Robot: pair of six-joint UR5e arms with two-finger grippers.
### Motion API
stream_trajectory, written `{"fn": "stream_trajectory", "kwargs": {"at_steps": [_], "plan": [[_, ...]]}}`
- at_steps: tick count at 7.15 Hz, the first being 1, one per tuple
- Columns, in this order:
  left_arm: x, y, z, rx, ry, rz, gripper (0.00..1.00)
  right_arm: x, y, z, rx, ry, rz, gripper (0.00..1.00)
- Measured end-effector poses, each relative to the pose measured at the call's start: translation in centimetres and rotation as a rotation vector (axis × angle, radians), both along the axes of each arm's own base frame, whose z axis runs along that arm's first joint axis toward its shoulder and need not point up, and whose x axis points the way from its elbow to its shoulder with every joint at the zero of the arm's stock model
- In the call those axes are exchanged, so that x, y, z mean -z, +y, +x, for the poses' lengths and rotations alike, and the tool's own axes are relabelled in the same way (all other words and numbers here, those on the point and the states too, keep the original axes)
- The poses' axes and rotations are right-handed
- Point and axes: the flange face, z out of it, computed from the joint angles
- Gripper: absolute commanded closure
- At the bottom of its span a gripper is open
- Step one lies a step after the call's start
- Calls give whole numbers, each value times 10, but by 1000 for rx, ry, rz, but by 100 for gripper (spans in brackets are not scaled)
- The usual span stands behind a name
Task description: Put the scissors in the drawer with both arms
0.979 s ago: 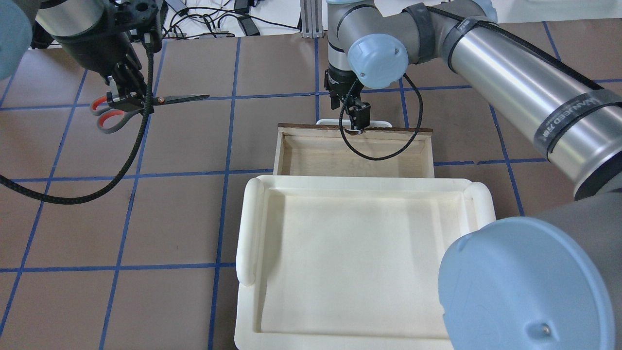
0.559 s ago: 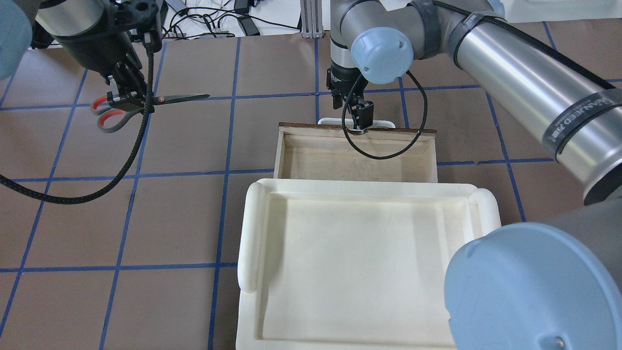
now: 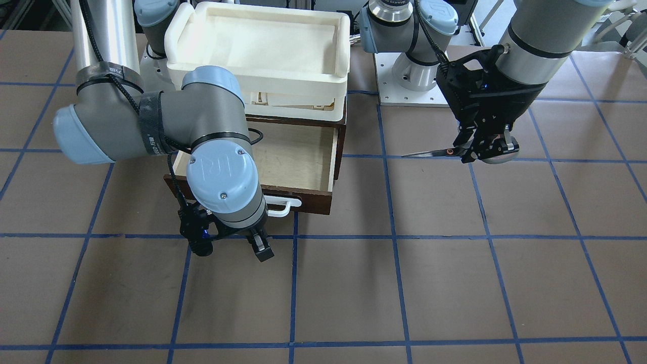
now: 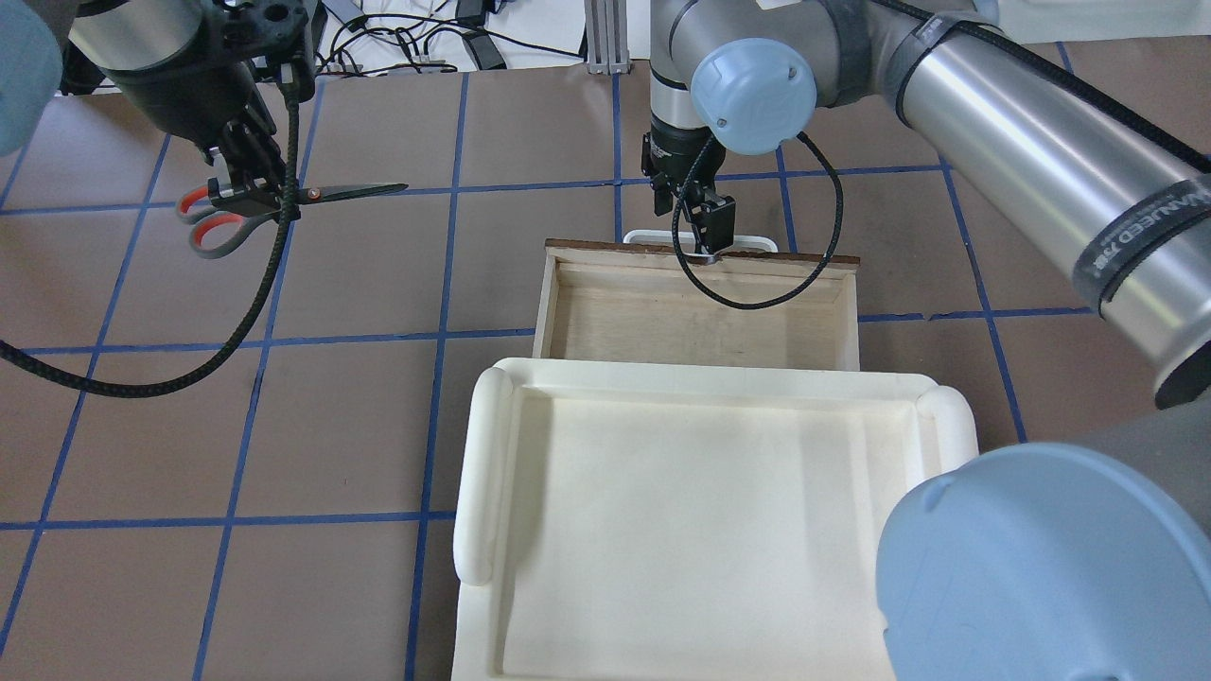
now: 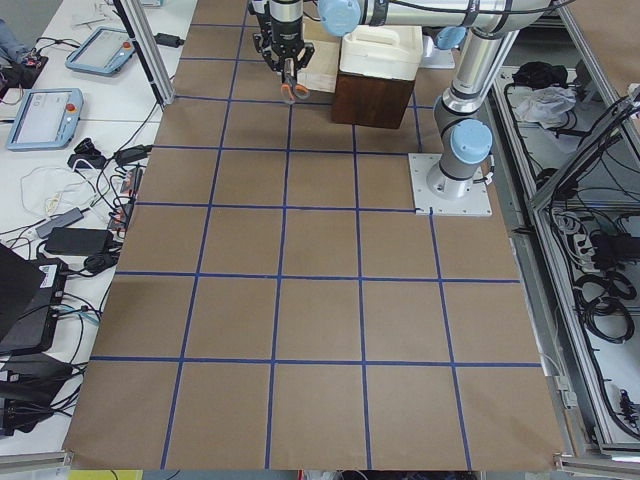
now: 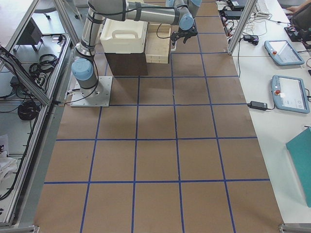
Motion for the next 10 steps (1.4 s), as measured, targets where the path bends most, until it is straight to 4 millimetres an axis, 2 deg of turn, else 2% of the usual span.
{"fn": "stream_trajectory", "kwargs": {"at_steps": [2, 7, 10], "plan": [[0, 0, 0, 0, 1, 0, 96, 1, 0, 0, 0, -1, 1, 28], [0, 0, 0, 0, 1, 0, 96, -4, 1, 0, 1, -1, -7, 19], [0, 0, -1, 2, 0, 0, 96, -35, 5, -9, -51, -5, -53, 18]]}}
